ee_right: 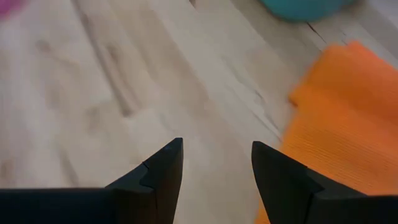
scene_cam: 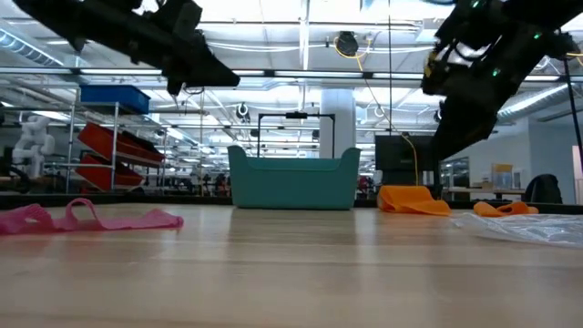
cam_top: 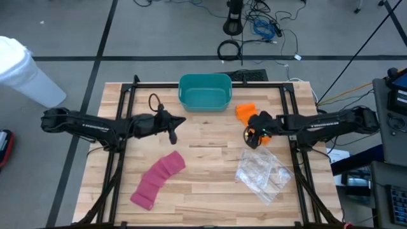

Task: Roll bandage
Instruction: Roll the orange bandage

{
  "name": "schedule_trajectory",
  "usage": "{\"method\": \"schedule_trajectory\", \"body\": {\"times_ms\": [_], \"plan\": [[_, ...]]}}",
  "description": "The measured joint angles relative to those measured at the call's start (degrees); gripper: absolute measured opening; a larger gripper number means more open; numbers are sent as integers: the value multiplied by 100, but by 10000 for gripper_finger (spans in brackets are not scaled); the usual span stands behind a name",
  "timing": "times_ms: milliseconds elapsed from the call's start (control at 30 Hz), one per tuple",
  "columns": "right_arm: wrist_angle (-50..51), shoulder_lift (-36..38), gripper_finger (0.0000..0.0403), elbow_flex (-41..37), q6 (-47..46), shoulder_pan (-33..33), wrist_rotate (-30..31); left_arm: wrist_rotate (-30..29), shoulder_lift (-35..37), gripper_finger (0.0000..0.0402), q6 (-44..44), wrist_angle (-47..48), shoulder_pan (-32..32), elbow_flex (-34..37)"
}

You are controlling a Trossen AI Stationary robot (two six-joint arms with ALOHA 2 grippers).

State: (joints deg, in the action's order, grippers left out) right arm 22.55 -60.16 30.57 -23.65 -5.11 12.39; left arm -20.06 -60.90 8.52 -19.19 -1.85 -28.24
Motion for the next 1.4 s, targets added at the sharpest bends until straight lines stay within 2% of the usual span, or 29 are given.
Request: {"method": "schedule_trajectory", "body": {"times_ms": [167,367,600,733,867,1000,1167,1400], "plan": [[-82,-709,176,-2,33,-616,7,44,-174,22,5,89,4,-273],[-368,-1419,176,-7,165,-1121,5,-20,-241,22,-35,89,36,-283],[-390,-2129,167,361,233,-1373,7,-582,-237,22,-450,-636,24,-283],[74,-2542,133,692,318,-1398,235,-596,-232,22,-742,-717,24,-283],[272,-2783,72,844,365,-1431,329,-596,-220,22,-752,-739,26,-283],[335,-2734,9,831,571,-1436,379,-599,-220,22,-751,-737,26,-283],[661,-2270,1,802,679,-1412,421,-598,-247,22,-742,-690,32,-283],[924,-874,0,807,852,-1248,421,-590,-614,22,-736,-677,86,-281]]}}
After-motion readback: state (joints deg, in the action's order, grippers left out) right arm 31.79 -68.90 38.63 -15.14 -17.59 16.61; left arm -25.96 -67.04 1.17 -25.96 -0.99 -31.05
